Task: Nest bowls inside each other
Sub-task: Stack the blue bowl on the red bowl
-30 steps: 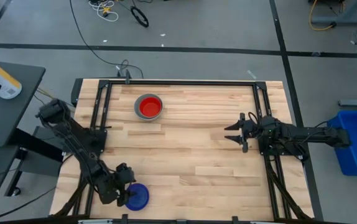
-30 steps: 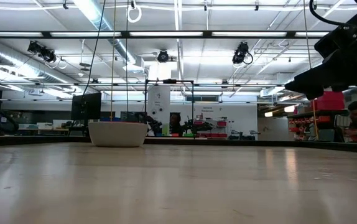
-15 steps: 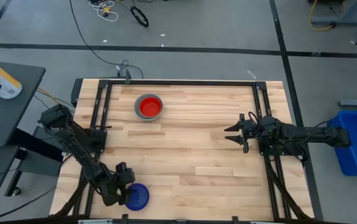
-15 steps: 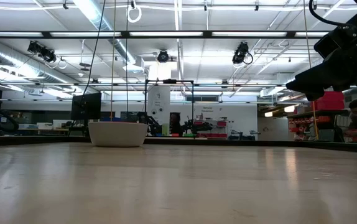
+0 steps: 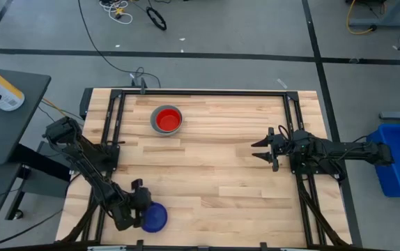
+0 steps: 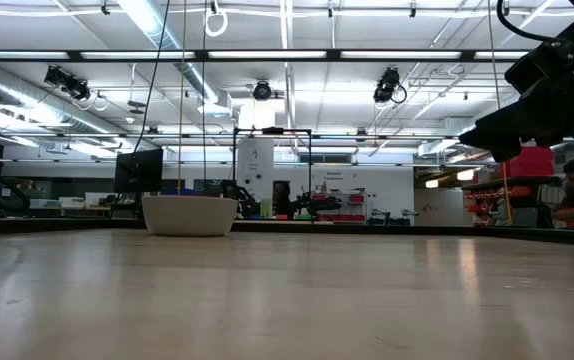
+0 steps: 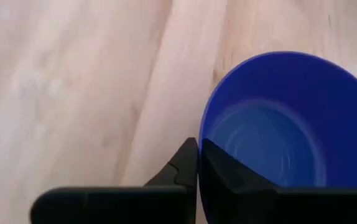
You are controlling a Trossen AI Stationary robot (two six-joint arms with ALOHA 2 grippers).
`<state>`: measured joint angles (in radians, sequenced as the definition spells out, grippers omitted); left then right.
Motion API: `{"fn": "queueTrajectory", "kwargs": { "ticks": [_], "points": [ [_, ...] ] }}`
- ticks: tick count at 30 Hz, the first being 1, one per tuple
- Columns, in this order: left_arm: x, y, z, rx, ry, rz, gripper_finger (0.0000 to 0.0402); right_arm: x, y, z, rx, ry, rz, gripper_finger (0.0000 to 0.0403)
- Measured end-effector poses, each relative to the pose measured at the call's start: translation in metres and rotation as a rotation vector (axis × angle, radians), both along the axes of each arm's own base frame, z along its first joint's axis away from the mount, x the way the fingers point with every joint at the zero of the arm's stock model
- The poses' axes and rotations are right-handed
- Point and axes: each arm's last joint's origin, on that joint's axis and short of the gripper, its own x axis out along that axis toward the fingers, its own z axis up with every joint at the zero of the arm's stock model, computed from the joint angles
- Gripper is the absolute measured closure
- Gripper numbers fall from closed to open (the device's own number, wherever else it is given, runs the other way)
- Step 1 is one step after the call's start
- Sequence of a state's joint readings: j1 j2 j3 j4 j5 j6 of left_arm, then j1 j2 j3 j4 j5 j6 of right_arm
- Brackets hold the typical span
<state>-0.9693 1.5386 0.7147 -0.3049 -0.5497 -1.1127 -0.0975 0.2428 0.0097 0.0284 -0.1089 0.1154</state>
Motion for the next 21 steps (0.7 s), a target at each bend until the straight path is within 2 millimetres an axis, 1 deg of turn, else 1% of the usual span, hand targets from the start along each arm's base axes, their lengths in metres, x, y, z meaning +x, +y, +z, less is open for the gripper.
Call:
{"fn": "queueTrajectory", "kwargs": {
  "ticks": [6, 9, 13, 16, 19, 21],
  "points": [
    [0.002, 0.005, 0.002, 0.171, -0.130, 0.019, 0.0395, 0.000, 0.000, 0.000, 0.000, 0.000, 0.000, 0.0194],
    [-0.003, 0.014, -0.007, 0.188, -0.195, 0.037, 0.0395, 0.000, 0.000, 0.000, -0.003, 0.000, 0.001, 0.0190],
    [-0.016, 0.034, -0.025, 0.049, -0.306, 0.032, 0.0396, 0.000, 0.000, 0.000, -0.003, 0.000, 0.000, 0.0186],
    [-0.030, 0.053, -0.036, -0.062, -0.404, 0.000, 0.0396, 0.000, 0.000, 0.000, -0.011, 0.000, 0.002, 0.0183],
    [-0.043, 0.071, -0.042, -0.118, -0.470, -0.045, 0.0396, 0.000, 0.000, 0.000, -0.017, 0.000, 0.003, 0.0180],
    [-0.050, 0.081, -0.046, -0.115, -0.490, -0.061, 0.0396, 0.000, 0.000, 0.000, -0.018, 0.000, 0.003, 0.0179]
  ]
}}
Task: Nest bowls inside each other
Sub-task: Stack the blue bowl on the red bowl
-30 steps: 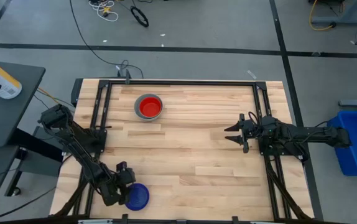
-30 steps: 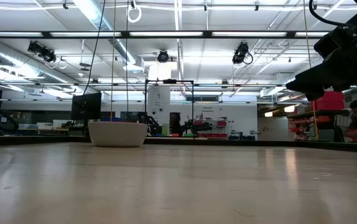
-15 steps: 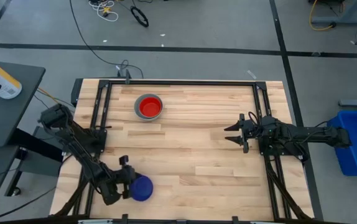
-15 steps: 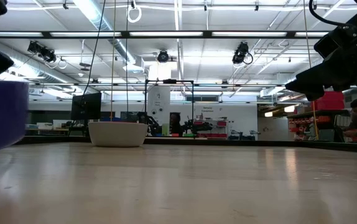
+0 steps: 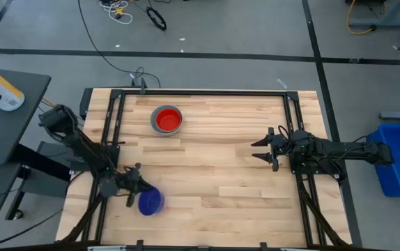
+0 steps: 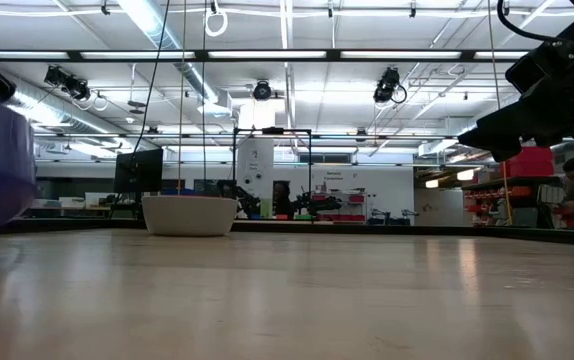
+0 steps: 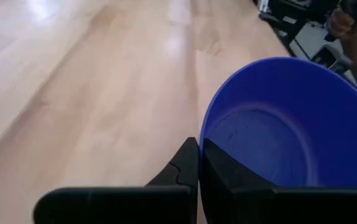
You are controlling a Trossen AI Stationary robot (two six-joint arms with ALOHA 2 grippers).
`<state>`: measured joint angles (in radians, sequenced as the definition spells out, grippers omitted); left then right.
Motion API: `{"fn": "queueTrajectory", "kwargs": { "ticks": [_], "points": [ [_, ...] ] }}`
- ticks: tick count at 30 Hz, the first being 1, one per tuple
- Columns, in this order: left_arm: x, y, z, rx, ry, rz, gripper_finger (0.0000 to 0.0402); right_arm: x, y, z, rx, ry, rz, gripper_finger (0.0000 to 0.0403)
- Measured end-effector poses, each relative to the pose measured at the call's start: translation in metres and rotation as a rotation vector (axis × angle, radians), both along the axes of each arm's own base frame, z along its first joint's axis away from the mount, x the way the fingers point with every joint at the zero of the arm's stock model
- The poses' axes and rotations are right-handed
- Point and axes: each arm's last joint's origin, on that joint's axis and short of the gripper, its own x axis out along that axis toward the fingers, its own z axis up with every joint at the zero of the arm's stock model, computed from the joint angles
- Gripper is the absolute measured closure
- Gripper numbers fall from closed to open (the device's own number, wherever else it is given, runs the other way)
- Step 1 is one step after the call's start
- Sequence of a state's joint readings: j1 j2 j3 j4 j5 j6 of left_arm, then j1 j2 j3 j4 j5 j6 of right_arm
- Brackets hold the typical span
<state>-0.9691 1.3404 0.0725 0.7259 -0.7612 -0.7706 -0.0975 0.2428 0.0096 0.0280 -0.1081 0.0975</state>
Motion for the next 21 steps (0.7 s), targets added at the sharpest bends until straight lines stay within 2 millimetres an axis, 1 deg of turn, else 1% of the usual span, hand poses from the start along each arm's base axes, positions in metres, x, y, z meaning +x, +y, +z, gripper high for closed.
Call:
{"fn": "queueTrajectory", "kwargs": {
  "ticks": [3, 9, 16, 21],
  "points": [
    [-0.009, 0.013, -0.006, 0.024, -0.007, -0.010, 0.0396, 0.000, 0.000, 0.000, 0.000, 0.000, 0.000, 0.0176],
    [-0.010, 0.016, -0.001, 0.125, -0.031, -0.031, 0.0396, 0.000, 0.000, 0.000, 0.000, 0.000, 0.001, 0.0170],
    [-0.012, 0.019, 0.023, 0.184, -0.159, -0.053, 0.0396, 0.000, 0.000, 0.001, 0.002, -0.006, 0.001, 0.0161],
    [-0.020, 0.032, 0.034, 0.176, -0.171, -0.039, 0.0396, 0.000, 0.000, 0.001, 0.003, -0.006, 0.001, 0.0152]
  ]
}}
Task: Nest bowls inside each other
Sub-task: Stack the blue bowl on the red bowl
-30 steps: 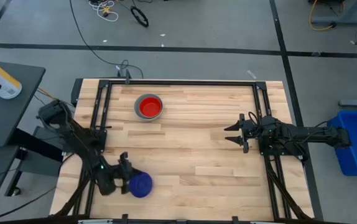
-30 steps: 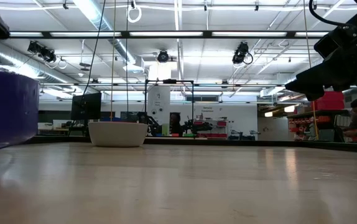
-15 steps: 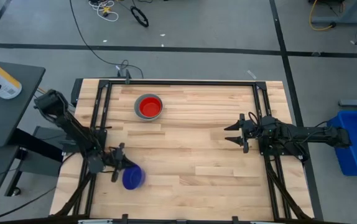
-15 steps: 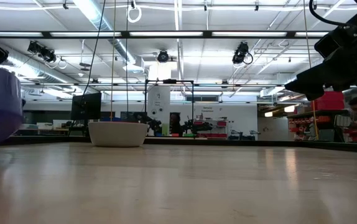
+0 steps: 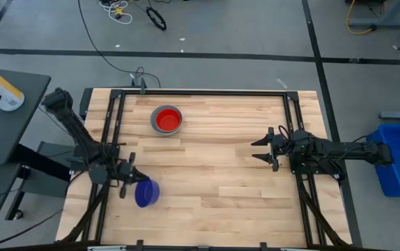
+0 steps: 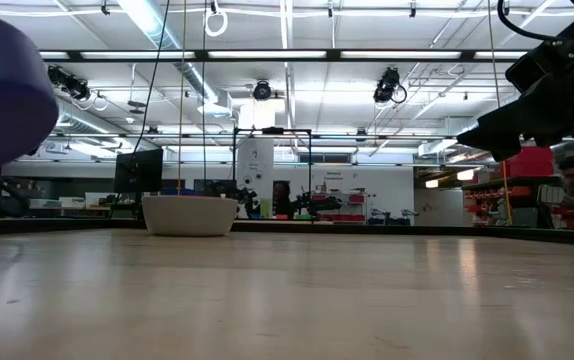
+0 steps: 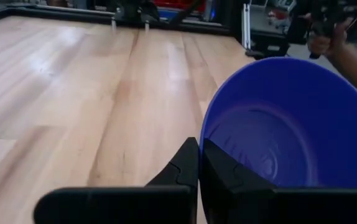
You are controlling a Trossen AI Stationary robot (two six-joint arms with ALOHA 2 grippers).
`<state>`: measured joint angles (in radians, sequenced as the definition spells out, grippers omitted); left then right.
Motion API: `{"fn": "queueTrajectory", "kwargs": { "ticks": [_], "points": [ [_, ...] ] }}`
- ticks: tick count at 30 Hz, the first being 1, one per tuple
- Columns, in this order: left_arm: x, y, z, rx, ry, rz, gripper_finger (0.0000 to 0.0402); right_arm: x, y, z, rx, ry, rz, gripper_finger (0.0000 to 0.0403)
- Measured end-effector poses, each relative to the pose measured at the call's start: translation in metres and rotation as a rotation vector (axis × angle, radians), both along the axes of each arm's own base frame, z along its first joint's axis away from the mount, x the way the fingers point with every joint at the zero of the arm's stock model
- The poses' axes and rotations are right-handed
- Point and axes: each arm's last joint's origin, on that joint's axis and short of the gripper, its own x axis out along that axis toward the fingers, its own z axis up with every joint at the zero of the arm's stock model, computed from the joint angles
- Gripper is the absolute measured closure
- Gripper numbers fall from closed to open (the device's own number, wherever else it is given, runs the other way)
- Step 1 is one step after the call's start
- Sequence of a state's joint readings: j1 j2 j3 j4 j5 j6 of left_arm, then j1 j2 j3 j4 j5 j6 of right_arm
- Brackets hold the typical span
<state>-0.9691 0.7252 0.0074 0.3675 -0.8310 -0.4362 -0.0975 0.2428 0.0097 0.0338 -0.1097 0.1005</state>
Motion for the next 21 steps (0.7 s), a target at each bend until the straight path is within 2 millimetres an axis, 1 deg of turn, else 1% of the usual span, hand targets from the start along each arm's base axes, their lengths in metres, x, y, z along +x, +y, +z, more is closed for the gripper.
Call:
{"fn": "queueTrajectory", "kwargs": {
  "ticks": [6, 9, 12, 16, 21],
  "points": [
    [-0.012, 0.017, 0.013, -0.044, -0.053, -0.013, 0.0396, 0.000, 0.000, 0.000, 0.000, 0.000, 0.001, 0.0143],
    [-0.016, 0.022, 0.025, -0.071, -0.136, -0.052, 0.0396, 0.000, 0.000, 0.000, 0.000, 0.000, 0.001, 0.0140],
    [-0.019, 0.026, 0.032, -0.060, -0.207, -0.093, 0.0396, 0.000, 0.000, 0.000, 0.001, 0.000, 0.004, 0.0137],
    [-0.021, 0.030, 0.037, -0.016, -0.261, -0.095, 0.0396, 0.000, 0.001, 0.000, -0.003, -0.001, 0.030, 0.0138],
    [-0.018, 0.035, 0.038, 0.020, -0.271, -0.048, 0.0396, 0.000, 0.001, 0.000, -0.004, -0.001, 0.035, 0.0148]
  ]
}}
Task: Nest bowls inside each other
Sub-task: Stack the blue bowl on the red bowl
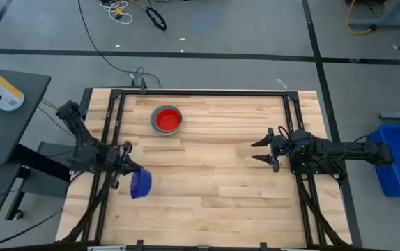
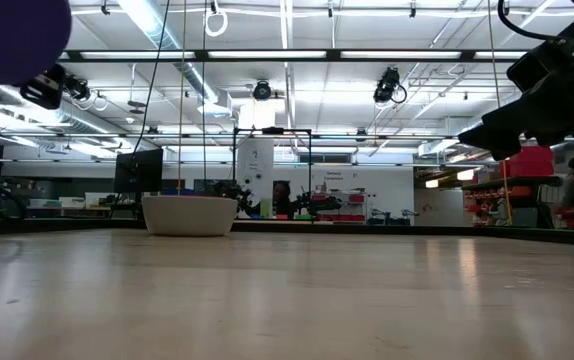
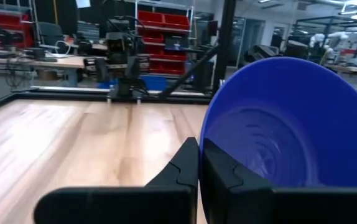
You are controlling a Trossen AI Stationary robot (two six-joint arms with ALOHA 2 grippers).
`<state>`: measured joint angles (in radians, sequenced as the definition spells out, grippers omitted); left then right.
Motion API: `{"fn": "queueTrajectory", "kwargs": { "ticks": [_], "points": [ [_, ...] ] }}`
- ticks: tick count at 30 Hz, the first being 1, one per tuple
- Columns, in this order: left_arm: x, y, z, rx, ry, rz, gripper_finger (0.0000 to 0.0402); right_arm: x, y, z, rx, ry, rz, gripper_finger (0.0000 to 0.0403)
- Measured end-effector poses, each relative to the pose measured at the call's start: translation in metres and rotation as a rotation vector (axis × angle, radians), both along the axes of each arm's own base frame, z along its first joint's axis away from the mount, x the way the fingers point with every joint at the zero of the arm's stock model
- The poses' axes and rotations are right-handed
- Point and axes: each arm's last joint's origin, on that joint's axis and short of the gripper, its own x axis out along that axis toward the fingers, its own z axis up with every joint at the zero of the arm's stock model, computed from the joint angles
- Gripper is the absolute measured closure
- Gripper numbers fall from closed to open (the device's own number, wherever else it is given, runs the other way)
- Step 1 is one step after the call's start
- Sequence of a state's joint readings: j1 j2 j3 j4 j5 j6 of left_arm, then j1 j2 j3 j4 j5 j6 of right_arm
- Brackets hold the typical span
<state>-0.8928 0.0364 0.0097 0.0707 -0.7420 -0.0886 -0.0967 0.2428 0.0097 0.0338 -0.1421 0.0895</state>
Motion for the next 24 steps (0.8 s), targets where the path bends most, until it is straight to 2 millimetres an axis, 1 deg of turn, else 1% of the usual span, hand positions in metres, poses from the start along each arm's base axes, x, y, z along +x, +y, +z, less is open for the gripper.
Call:
{"fn": "queueTrajectory", "kwargs": {
  "ticks": [10, 14, 18, 24],
  "points": [
    [0.015, 0.019, 0.000, 0.023, -0.004, 0.107, 0.0396, 0.000, 0.000, 0.000, 0.000, 0.000, 0.000, 0.0171],
    [0.021, 0.033, 0.000, 0.029, -0.008, 0.183, 0.0396, 0.000, 0.000, 0.000, 0.000, 0.000, 0.000, 0.0178],
    [0.025, 0.048, 0.000, 0.047, -0.007, 0.220, 0.0396, 0.000, 0.000, 0.000, 0.000, -0.001, 0.000, 0.0185],
    [0.026, 0.072, 0.002, 0.068, -0.030, 0.297, 0.0396, 0.000, 0.000, 0.000, 0.000, 0.000, 0.000, 0.0196]
  ]
}}
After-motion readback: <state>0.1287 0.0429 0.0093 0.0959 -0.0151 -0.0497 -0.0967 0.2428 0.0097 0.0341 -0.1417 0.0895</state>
